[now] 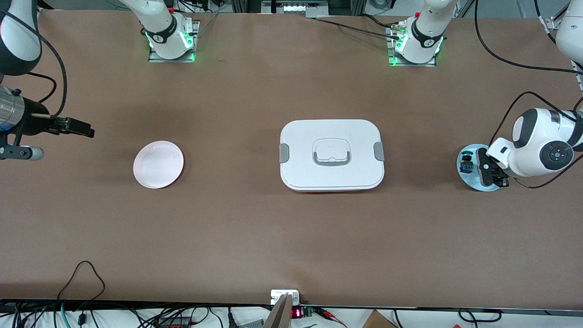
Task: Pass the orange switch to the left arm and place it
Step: 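Open the left gripper to release the switch in the dish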
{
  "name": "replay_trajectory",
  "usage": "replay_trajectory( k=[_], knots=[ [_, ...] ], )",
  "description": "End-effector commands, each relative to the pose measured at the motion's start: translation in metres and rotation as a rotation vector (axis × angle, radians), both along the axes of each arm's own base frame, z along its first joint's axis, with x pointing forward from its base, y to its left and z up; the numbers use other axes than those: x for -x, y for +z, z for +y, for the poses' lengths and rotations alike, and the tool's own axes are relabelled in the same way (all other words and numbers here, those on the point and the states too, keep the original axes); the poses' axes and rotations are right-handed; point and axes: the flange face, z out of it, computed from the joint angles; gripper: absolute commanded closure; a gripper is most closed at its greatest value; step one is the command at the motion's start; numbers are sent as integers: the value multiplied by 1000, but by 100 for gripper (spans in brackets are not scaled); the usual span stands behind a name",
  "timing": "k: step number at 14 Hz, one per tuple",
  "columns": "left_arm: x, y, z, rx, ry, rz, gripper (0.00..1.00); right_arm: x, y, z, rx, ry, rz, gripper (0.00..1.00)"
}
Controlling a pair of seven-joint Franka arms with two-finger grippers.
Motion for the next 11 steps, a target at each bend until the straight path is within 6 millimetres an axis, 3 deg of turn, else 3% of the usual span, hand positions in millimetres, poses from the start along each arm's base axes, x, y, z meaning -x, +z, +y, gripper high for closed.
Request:
replay_trajectory(
  k=[1, 4, 6, 7, 8, 11],
  knots=[
    [-3, -6, 5, -5, -44, -23, 83, 6, 10, 21, 10, 18, -31, 0],
    [-2, -7, 6, -6, -32, -25, 78, 38, 3, 20, 32, 40, -133, 0],
    [-3, -7, 6, -5, -18, -29, 64, 32, 13, 20, 32, 48, -108, 0],
    [-2, -8, 7, -5, -21, -27, 41, 29, 17, 19, 29, 47, -74, 0],
    [-3, -5, 6, -5, -36, -27, 0, 26, 22, 20, 31, 47, -56, 0],
    [-7, 8, -1, -20, -48, -37, 0, 23, 26, 21, 33, 44, -58, 0]
  ],
)
